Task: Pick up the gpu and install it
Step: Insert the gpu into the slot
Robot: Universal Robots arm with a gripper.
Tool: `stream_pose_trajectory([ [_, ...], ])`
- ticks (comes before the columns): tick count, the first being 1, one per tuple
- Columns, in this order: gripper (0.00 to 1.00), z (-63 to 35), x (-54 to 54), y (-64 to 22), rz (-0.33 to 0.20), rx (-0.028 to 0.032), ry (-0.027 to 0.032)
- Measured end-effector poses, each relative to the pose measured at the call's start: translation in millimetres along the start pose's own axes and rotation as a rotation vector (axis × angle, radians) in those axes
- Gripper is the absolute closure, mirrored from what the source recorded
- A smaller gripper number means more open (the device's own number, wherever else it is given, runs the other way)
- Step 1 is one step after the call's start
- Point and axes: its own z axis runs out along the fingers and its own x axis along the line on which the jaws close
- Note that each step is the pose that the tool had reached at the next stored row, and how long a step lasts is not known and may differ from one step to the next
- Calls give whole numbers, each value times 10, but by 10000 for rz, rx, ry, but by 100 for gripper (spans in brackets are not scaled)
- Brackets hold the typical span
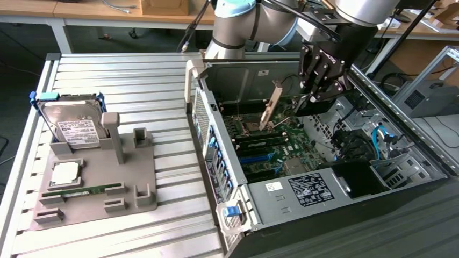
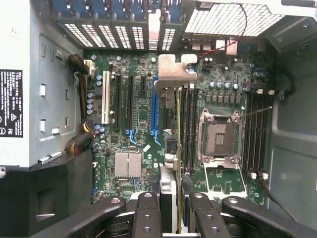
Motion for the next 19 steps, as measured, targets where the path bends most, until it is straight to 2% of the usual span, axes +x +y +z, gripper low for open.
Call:
stream_pose_trajectory([
  [19, 73, 23, 19, 44, 2, 0, 1],
])
